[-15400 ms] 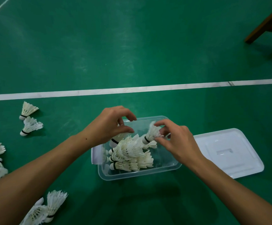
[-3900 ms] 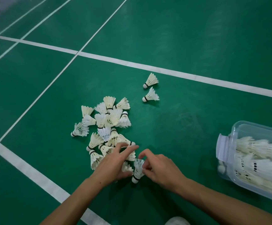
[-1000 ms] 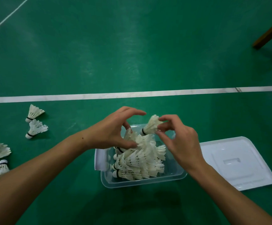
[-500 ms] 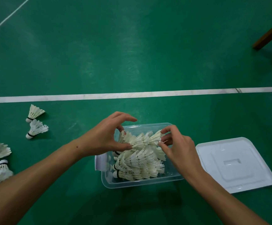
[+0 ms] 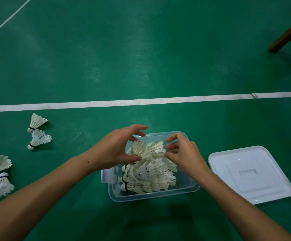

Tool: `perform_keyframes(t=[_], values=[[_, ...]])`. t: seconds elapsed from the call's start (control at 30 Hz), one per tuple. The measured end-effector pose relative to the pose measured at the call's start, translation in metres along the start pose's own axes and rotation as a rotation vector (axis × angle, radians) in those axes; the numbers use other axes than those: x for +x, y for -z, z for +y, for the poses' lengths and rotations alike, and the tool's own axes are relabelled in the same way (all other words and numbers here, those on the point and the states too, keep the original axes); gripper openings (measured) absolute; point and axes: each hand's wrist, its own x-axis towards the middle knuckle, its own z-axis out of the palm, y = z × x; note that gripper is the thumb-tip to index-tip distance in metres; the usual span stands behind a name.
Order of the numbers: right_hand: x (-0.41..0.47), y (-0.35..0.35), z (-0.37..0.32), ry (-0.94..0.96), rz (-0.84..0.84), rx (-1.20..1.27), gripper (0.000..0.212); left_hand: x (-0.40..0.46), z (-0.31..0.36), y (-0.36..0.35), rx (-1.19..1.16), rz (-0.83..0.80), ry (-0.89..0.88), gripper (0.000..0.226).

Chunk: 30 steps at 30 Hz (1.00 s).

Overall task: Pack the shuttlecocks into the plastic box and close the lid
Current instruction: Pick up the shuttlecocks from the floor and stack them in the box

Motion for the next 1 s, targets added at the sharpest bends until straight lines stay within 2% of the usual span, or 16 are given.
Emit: perform_keyframes(t=[0.13,0.27,0.37,0.5,0.63,0.8,1.0], values=[[-0.018,0.029,-0.011,0.122,0.075,0.041,0.039,0.012,0.008,0.001,-0.007,0.002,-0.027,0.094],[-0.032,0.037,-0.034,0.343,-0.037,0.059,0.047,0.036,0.02,0.005,-0.035,-0.011,-0.073,0.101],[-0.029,0.031,-0.038,0.42,0.002,-0.005,0.045,0.053,0.027,0.007,-0.108,-0.007,-0.097,0.101],[-0.026,0.03,-0.032,0.415,0.107,0.005,0.04,0.064,0.032,0.004,-0.206,0.009,-0.098,0.092],[-0.028,0.035,-0.017,0.326,0.229,-0.008,0.043,0.061,0.021,-0.003,-0.201,0.027,-0.082,0.085],[-0.032,0.04,0.006,0.207,0.401,-0.223,0.044,0.043,0.006,-0.016,-0.098,-0.001,0.001,0.069],[-0.029,0.026,0.008,0.252,0.412,-0.398,0.042,0.031,0.007,-0.036,0.131,-0.052,-0.004,0.059]])
